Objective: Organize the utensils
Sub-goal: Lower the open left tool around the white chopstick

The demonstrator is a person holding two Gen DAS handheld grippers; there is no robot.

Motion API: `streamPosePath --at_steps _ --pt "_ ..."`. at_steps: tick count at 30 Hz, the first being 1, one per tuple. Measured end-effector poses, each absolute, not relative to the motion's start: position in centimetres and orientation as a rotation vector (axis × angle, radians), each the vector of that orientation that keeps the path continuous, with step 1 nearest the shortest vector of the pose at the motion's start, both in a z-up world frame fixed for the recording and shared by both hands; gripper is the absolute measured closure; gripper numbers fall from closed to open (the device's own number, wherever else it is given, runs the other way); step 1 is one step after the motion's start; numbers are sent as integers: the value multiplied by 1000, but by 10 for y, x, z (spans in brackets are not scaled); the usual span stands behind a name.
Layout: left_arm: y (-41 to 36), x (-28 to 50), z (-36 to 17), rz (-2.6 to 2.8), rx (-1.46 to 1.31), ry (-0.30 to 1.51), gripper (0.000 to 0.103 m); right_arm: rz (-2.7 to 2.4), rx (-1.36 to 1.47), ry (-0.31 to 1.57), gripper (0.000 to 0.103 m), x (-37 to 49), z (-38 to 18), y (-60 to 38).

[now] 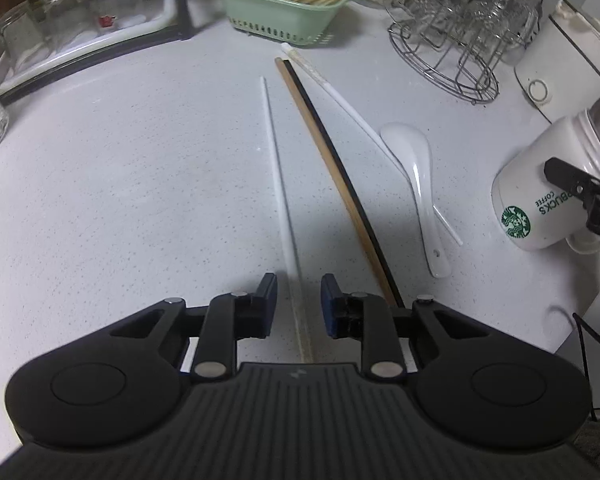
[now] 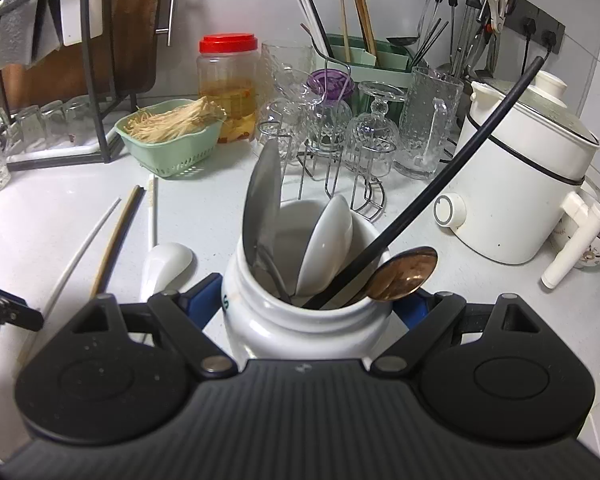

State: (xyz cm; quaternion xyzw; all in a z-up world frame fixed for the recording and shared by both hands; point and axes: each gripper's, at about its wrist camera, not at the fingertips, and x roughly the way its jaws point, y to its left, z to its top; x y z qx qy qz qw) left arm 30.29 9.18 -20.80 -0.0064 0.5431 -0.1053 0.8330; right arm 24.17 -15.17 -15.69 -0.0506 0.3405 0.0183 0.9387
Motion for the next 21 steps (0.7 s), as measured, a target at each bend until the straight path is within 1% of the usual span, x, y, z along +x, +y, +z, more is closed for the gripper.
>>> streamPosePath --at_steps 5,8,9,10,16,21 --pt "85 308 -209 -189 1 1164 76 41 -107 703 12 243 -156 -152" --pt "84 309 -210 -141 -4 1167 84 62 -113 704 12 244 -155 -154" --pt "84 309 -210 -121 -6 1167 91 72 -117 705 12 244 -155 -155" --pt "83 309 -210 -104 -9 1168 96 82 -119 706 12 243 -155 -157" --pt "72 297 -210 -41 -26 1178 96 136 -140 708 12 239 -155 -165" --pt "61 272 -207 -13 -62 1188 96 181 -157 709 12 238 -154 -170"
